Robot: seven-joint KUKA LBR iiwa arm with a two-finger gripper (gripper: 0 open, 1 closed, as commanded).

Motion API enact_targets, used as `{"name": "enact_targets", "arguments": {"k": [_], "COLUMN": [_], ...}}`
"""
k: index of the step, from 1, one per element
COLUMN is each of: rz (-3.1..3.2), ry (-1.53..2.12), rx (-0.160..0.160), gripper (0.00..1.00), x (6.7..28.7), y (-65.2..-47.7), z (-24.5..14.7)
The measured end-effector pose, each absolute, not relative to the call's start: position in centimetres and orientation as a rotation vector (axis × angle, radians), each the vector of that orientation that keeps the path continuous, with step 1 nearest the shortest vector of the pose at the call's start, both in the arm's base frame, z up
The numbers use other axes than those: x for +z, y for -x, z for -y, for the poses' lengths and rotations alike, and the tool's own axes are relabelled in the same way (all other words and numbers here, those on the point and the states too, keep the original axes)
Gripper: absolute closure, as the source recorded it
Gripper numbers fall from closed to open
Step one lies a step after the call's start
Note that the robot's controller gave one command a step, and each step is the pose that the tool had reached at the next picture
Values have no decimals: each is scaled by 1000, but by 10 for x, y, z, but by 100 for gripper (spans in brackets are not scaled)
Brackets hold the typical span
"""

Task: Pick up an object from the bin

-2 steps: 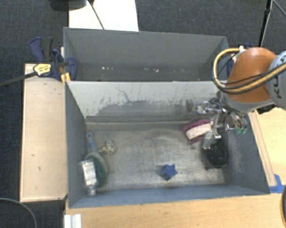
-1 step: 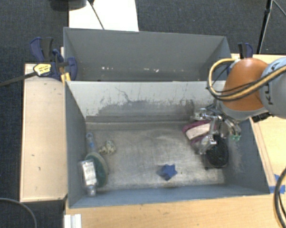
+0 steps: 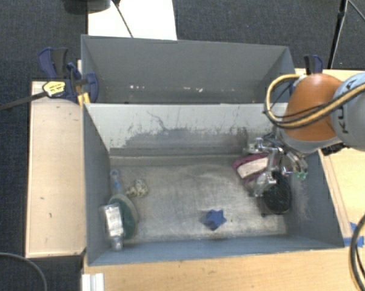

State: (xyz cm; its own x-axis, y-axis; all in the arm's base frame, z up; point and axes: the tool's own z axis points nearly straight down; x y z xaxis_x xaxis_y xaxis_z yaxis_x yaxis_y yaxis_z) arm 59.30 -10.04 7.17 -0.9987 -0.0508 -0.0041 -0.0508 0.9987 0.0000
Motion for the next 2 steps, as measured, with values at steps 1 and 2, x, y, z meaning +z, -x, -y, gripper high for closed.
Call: {"name": "enact_targets", "arguments": {"k": [1, 2], "rz": [-3134, -3133], "ry": [84, 91], "rx": [1, -2], "gripper": [100, 100], "x": [73, 83], "y": [-594, -595], "z": [100, 100]}}
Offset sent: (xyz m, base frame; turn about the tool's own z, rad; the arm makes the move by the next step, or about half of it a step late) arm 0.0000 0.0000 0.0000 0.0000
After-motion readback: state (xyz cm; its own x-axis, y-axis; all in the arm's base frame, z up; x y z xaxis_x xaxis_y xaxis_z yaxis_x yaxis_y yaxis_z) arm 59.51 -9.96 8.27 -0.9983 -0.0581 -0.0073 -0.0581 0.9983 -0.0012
